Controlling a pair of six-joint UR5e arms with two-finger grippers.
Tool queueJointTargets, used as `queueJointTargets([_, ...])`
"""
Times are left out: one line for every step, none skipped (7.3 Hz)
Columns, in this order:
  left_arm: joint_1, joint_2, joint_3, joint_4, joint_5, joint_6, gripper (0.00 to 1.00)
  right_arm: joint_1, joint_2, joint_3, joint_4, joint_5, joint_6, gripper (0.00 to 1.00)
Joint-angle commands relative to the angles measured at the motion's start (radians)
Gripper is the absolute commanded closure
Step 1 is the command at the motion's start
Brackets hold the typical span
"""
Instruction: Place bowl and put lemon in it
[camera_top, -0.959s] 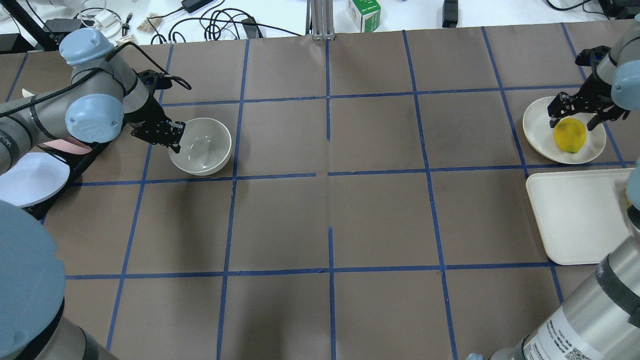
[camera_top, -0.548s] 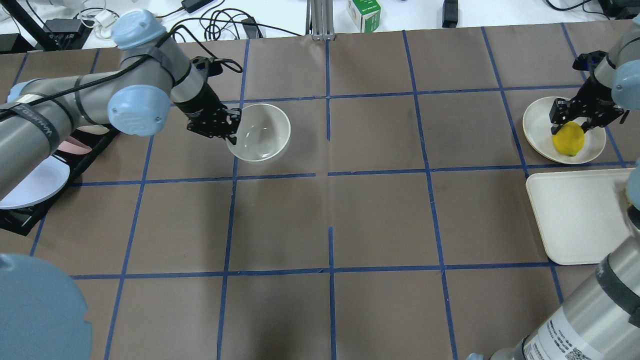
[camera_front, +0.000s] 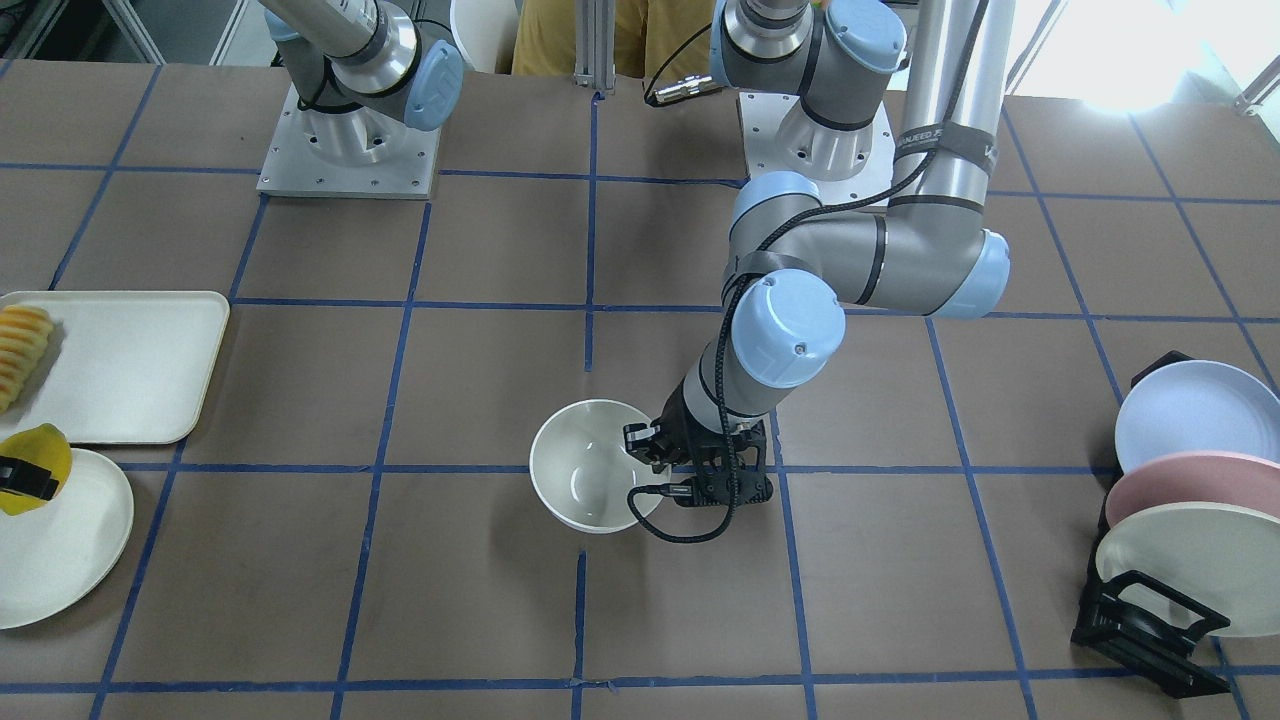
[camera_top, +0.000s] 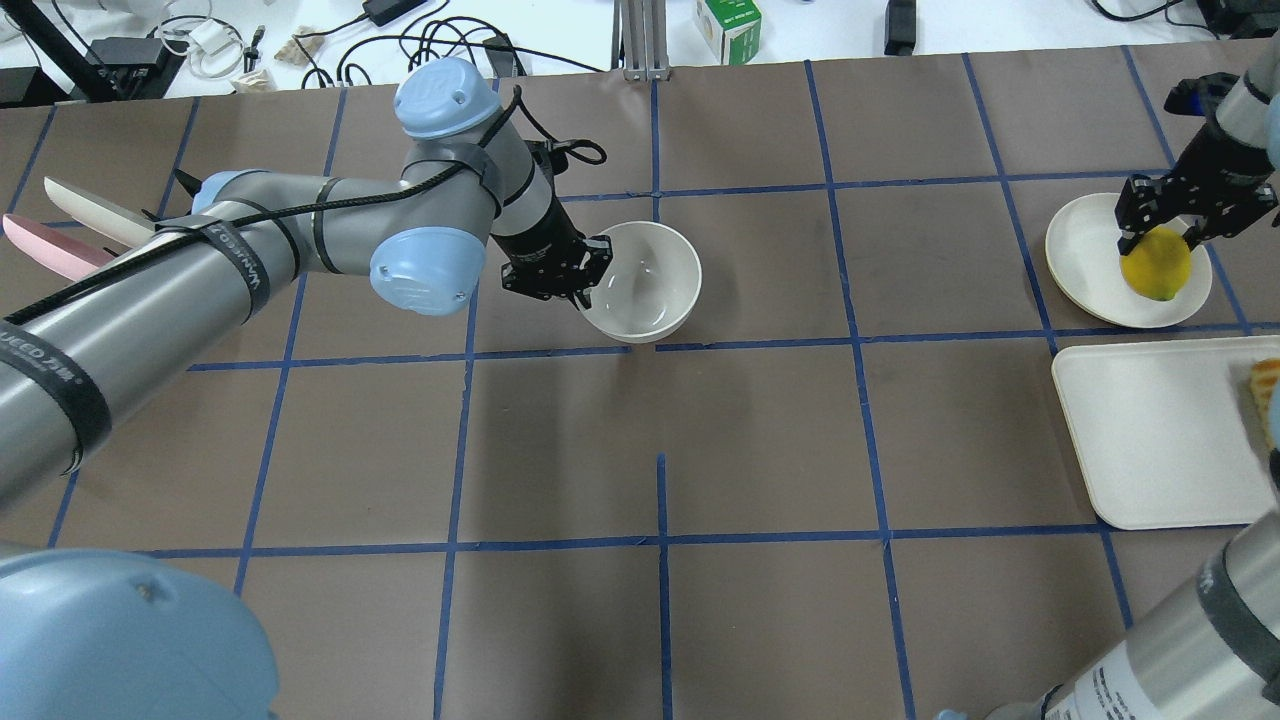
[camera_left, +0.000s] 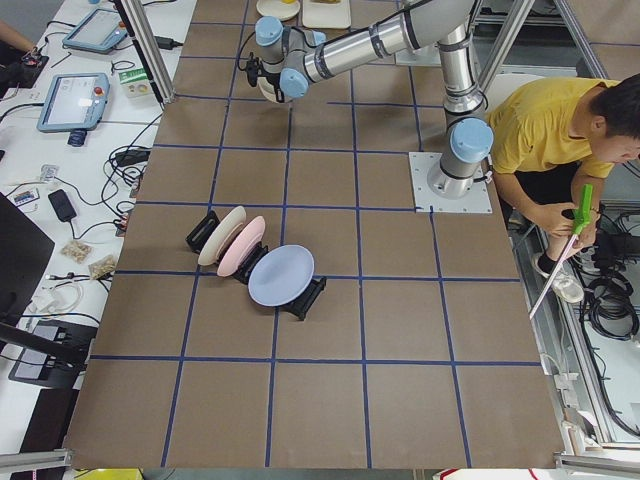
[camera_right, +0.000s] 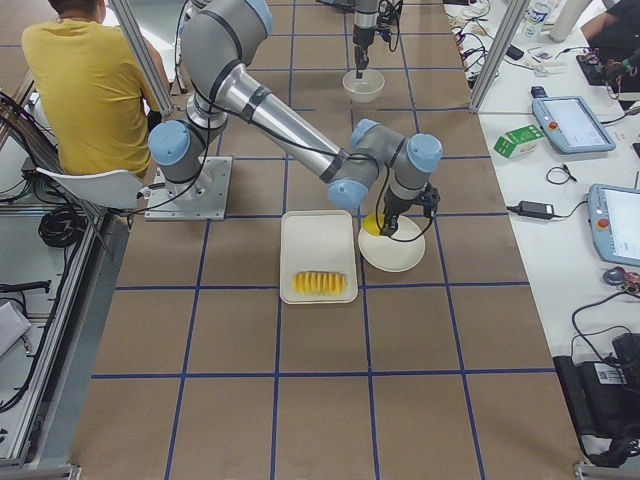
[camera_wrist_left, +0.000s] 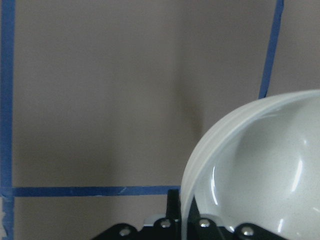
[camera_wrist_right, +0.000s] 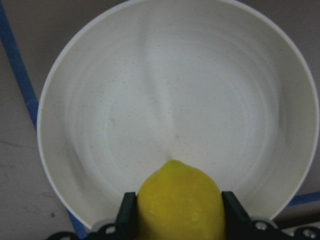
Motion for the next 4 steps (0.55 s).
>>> queueJointTargets([-0.028, -0.011, -0.003, 0.013, 0.006, -0.02, 1.0, 0.094, -0.085, -0.002, 0.088, 0.003, 0.107, 1.0])
queueJointTargets([-0.04, -0.022, -0.003, 0.013, 0.006, -0.023, 1.0, 0.157, -0.12, -0.002, 0.105, 0.003, 0.19, 1.0])
queueJointTargets([-0.048, -0.024, -0.003, 0.013, 0.014, -0.023, 1.0, 0.219, -0.128, -0.002, 0.11, 0.003, 0.248, 1.0])
queueJointTargets([-0.051, -0.025, -0.004, 0.012, 0.038, -0.023, 1.0, 0.265, -0.137, -0.002, 0.117, 0.003, 0.29, 1.0])
